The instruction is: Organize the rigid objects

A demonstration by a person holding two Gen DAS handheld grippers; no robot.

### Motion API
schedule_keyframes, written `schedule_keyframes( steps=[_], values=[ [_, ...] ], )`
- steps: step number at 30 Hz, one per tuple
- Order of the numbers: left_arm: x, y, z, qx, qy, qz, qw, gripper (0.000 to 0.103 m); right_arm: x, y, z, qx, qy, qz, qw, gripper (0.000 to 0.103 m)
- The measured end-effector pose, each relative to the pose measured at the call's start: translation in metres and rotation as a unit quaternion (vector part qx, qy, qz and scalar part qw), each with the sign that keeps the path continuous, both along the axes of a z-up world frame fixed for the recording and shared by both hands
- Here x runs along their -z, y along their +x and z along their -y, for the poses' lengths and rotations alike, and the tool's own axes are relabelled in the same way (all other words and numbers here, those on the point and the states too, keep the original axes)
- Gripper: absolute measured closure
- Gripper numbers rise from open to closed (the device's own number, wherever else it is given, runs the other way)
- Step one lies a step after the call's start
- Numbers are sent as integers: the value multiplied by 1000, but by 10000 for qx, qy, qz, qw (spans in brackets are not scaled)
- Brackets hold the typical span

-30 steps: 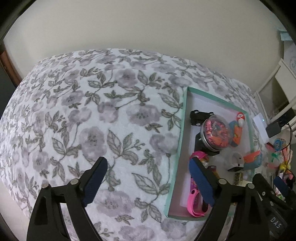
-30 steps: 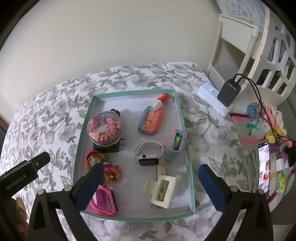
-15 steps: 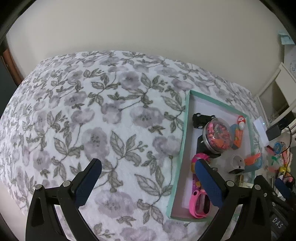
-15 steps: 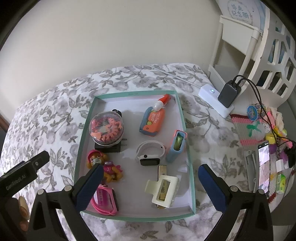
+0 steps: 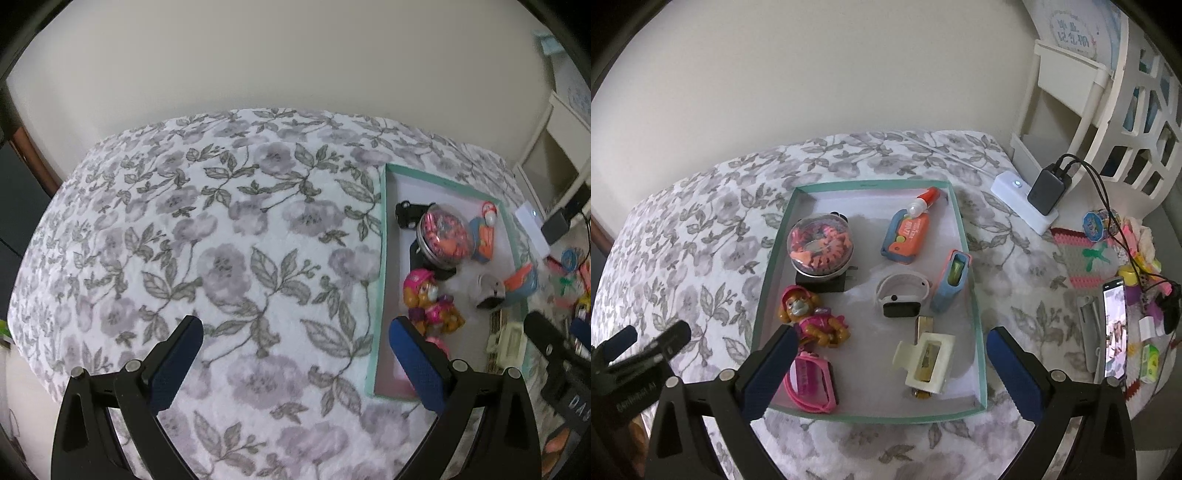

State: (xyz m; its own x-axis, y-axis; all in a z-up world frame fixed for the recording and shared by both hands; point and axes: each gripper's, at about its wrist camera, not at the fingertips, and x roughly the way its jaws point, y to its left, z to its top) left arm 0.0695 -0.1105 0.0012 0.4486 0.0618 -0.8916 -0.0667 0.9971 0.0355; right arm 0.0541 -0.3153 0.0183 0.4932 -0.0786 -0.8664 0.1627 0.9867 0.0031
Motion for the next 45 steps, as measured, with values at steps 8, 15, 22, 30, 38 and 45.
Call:
schedule_keyframes(
  steps=[8, 15, 22, 30, 38, 45],
  values=[
    [-5, -26, -10, 77, 67, -2, 9999, 2, -5, -22, -10, -61, -84, 62, 9999, 0],
    [-6, -45, -19, 45, -3, 9, 10000, 2, -10, -39, -20, -153, -228, 155, 9995, 0],
    [-2, -57, -23, 53, -19, -47, 10000, 2, -12, -54, -22, -105, -180, 236, 9995, 0],
    [5, -69, -25, 125, -22, -137, 9998, 2, -7, -68, -26, -158, -289, 193, 9993, 0],
    [7, -80, -26, 190, 11, -154, 9997, 2, -2, -84, -28, -201, -321, 175, 9991, 0],
    [6, -87, -27, 221, 44, -97, 9997, 2, -3, -92, -29, -198, -307, 205, 9991, 0]
  ],
)
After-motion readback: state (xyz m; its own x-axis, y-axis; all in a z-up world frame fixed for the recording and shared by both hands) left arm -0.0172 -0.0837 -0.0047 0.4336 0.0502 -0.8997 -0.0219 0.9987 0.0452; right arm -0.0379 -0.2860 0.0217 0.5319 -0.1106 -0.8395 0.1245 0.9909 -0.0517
